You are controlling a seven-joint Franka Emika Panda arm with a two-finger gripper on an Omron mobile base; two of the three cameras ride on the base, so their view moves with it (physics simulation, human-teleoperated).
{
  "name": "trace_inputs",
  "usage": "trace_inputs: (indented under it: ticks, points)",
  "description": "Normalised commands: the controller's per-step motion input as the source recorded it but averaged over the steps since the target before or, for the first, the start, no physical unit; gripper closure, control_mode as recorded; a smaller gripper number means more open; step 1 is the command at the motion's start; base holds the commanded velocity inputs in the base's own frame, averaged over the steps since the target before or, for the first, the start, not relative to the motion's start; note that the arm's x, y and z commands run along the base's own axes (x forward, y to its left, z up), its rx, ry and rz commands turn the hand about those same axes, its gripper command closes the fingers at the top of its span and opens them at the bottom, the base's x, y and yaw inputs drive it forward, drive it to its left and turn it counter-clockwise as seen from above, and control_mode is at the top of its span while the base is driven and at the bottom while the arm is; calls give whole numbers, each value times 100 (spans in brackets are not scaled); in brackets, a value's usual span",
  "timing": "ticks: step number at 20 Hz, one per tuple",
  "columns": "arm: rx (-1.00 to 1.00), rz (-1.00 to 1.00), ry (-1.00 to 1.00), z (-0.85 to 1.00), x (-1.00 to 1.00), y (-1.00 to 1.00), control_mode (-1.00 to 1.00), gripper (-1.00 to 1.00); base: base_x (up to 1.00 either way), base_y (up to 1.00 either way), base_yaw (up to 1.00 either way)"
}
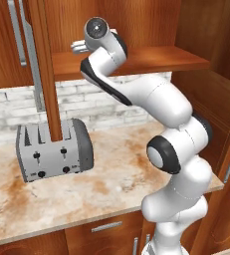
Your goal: Open the cabinet directly in front. Then move the liquor and the mug to the dining counter with the candle on it.
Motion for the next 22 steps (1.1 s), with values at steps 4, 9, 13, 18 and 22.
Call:
trace_inputs:
  ticks: [4,9,13,18,22]
  points:
    - [0,0,0,0,7,0,-100,100,0,0,0]
    - [0,0,0,0,0,0,-100,100,0,0,0]
    - [0,0,0,0,0,0,-100,100,0,0,0]
    - [0,0,0,0,0,0,-100,100,0,0,0]
    - [0,0,1,0,-5,0,-100,100,0,0,0]
